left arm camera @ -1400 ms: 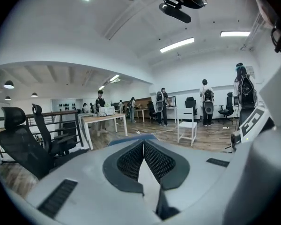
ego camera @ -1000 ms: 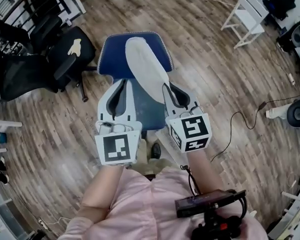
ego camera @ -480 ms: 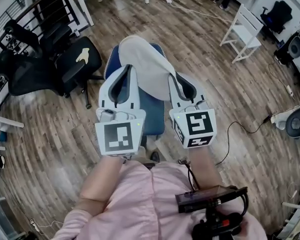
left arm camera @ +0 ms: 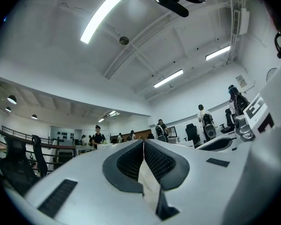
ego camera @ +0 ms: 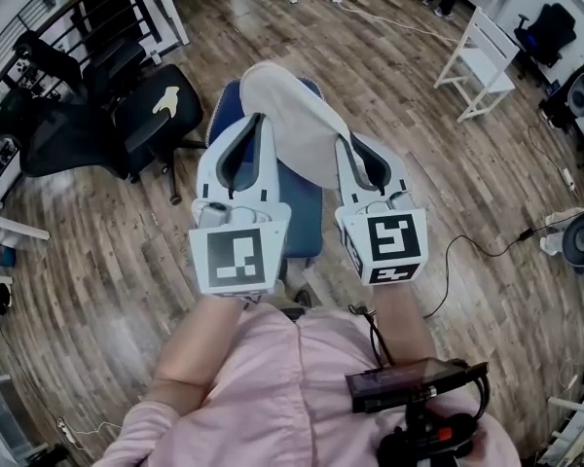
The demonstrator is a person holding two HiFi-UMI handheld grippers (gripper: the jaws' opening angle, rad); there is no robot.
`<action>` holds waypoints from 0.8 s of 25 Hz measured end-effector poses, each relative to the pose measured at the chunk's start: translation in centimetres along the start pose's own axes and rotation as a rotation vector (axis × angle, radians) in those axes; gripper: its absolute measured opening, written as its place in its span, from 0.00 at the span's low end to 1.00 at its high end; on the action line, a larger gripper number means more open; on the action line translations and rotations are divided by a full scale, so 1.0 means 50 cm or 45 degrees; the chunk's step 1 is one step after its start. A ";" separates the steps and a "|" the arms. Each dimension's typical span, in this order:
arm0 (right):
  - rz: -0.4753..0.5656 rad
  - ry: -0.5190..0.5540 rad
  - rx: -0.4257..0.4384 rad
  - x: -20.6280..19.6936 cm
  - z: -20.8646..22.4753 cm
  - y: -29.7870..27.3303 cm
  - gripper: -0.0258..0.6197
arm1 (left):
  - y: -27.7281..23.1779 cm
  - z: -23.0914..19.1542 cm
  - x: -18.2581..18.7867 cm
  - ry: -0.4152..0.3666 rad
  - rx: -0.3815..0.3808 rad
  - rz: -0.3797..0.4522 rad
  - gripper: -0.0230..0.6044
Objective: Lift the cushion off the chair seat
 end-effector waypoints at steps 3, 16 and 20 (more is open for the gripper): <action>0.004 -0.002 -0.010 0.000 0.005 0.000 0.08 | -0.005 0.000 0.000 0.000 0.001 0.002 0.06; 0.013 0.004 -0.046 0.007 0.011 0.003 0.08 | -0.013 0.000 0.003 -0.016 -0.018 0.009 0.06; 0.015 0.003 -0.048 0.008 0.019 -0.003 0.08 | -0.023 0.001 0.003 -0.022 -0.019 0.007 0.06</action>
Point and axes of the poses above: the fingertips, and each gripper's own axes: y backward along the fingers, z to its right, x out of its top, the point moved 6 cm from there along y, backward along the fingers, and after that the axes turned 7 degrees about -x, right-handed, at the moved point
